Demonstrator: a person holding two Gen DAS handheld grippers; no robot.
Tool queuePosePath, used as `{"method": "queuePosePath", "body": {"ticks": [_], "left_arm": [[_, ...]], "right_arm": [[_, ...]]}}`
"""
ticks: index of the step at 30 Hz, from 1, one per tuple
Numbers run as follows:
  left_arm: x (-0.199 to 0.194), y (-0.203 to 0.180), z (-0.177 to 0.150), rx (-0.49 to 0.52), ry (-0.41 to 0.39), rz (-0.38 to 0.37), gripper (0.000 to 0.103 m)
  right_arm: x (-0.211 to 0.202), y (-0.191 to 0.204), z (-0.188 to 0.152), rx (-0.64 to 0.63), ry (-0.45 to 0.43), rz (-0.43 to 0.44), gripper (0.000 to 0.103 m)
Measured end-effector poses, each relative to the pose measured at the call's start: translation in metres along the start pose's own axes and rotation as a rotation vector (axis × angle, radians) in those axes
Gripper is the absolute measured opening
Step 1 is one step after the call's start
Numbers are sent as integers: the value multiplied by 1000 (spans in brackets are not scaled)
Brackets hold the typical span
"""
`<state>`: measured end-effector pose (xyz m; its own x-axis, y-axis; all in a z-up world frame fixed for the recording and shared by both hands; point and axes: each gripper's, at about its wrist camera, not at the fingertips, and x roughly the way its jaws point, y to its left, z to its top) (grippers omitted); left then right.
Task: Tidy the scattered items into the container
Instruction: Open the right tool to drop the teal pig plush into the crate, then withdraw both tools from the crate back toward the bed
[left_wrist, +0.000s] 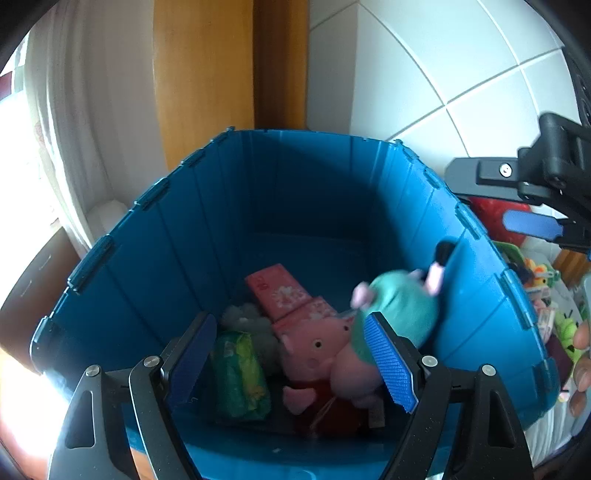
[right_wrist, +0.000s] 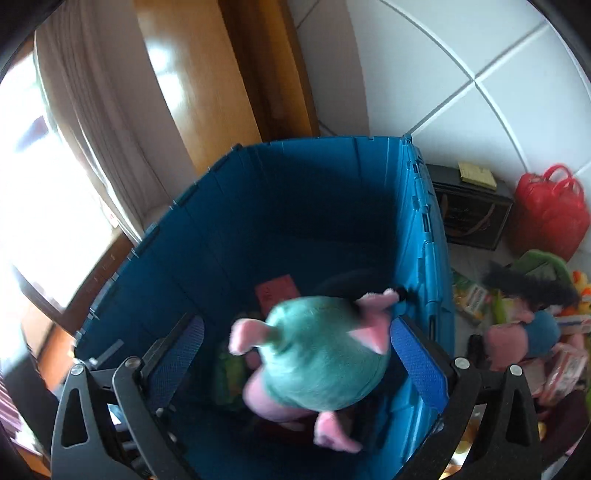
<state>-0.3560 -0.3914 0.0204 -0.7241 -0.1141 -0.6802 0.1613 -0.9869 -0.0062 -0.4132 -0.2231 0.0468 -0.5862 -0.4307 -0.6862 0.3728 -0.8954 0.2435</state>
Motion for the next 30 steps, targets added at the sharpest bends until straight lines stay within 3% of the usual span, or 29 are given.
{"method": "queuePosePath", "body": {"ticks": [5,13,19,30], "left_arm": [[4,-17,2,43,2,28,83],[5,-19,1,42,-2,45,83],[1,-20,-1,45,-9,51,83],[-21,-44,-4,53,-42,57,83]], "right_arm": [[-19,3,-1,-38,-29,-40,103],[-5,-9,-5,-29,-4,-107,103],[7,8,2,-93,-18,-149,103],[-12,7,-11,-159,-43,-207,103]]}}
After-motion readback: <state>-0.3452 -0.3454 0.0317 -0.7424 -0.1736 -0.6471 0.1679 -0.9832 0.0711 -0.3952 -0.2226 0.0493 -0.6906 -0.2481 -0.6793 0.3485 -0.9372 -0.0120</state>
